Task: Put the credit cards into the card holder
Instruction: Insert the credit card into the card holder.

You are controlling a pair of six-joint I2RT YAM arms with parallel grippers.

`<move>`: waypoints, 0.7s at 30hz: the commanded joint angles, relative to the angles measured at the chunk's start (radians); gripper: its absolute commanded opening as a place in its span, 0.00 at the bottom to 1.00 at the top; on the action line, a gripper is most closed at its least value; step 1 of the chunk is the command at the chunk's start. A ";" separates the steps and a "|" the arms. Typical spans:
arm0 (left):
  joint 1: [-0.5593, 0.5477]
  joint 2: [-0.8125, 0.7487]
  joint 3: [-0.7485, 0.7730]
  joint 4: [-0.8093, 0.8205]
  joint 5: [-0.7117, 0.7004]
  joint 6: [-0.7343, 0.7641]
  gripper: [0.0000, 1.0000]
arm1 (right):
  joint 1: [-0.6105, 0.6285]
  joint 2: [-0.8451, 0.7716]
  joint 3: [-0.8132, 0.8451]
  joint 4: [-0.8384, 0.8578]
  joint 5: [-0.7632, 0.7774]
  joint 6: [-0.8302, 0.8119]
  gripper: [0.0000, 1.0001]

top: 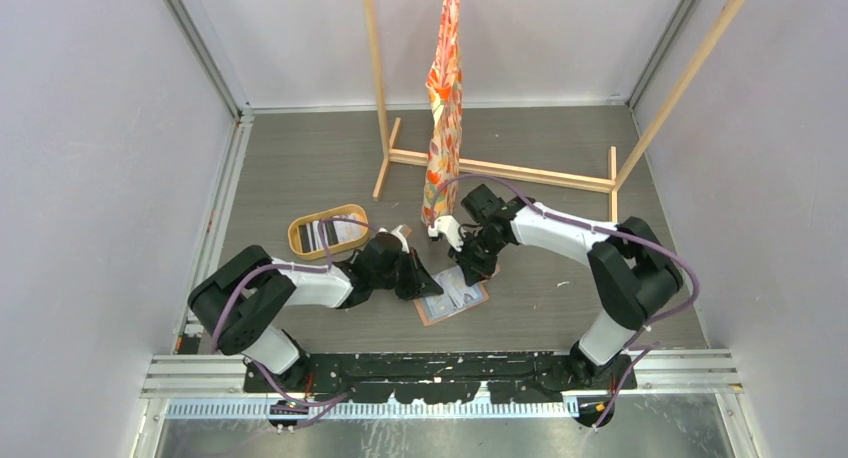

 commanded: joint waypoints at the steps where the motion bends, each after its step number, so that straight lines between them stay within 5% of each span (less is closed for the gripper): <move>1: -0.006 0.017 0.027 0.004 -0.044 0.002 0.01 | -0.008 0.068 0.073 -0.017 0.072 0.054 0.01; 21: -0.013 0.083 0.079 -0.014 -0.087 -0.002 0.01 | -0.012 0.119 0.104 -0.056 0.068 0.077 0.01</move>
